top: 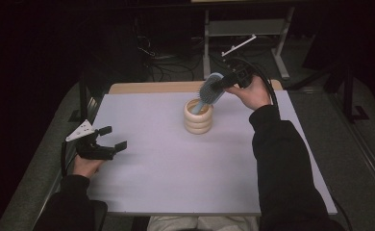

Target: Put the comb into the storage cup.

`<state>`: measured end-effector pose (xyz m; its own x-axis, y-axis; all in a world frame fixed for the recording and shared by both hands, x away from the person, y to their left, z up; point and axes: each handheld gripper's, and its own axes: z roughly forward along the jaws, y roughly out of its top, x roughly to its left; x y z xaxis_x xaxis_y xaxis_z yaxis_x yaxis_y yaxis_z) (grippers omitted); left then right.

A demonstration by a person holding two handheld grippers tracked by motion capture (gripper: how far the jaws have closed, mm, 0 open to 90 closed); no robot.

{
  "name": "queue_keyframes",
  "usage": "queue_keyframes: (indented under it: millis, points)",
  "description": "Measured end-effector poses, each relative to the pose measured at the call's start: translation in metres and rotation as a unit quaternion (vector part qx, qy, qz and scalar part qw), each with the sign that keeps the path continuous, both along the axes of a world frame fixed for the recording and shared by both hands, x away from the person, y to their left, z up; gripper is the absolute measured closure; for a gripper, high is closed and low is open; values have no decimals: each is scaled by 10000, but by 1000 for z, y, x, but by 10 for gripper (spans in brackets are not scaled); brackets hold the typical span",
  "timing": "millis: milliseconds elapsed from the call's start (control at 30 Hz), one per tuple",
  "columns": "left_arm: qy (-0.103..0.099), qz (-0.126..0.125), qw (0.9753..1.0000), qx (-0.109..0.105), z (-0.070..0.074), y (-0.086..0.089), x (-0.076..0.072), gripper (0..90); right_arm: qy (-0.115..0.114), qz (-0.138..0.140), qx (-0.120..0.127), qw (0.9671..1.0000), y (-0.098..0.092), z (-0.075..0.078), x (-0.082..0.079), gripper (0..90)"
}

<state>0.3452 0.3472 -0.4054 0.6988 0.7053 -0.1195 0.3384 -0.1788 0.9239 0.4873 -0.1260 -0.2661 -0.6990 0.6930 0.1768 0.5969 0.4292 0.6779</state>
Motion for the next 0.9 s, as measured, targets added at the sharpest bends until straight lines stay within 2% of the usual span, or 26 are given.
queue_keyframes:
  millis: [400,500,600,700,800,900]
  points:
    - [9,-48,10000,36,0,-1,-1,0,272,-74,55,9996,4,-20,9,563]
    - [26,-51,10000,23,0,-1,-2,0,347,-95,154,9992,4,-23,12,562]
    - [29,-59,10000,56,-1,-1,-3,0,436,-227,258,9985,3,-25,14,559]
    - [36,-63,9999,83,-1,-1,-3,0,618,-412,363,9966,-1,-27,17,546]
    - [33,-63,9999,93,-1,-1,-3,0,748,-524,451,9948,-5,-30,18,499]
    - [56,-72,9999,93,-2,-1,-3,0,665,-558,376,9955,-4,-33,17,418]
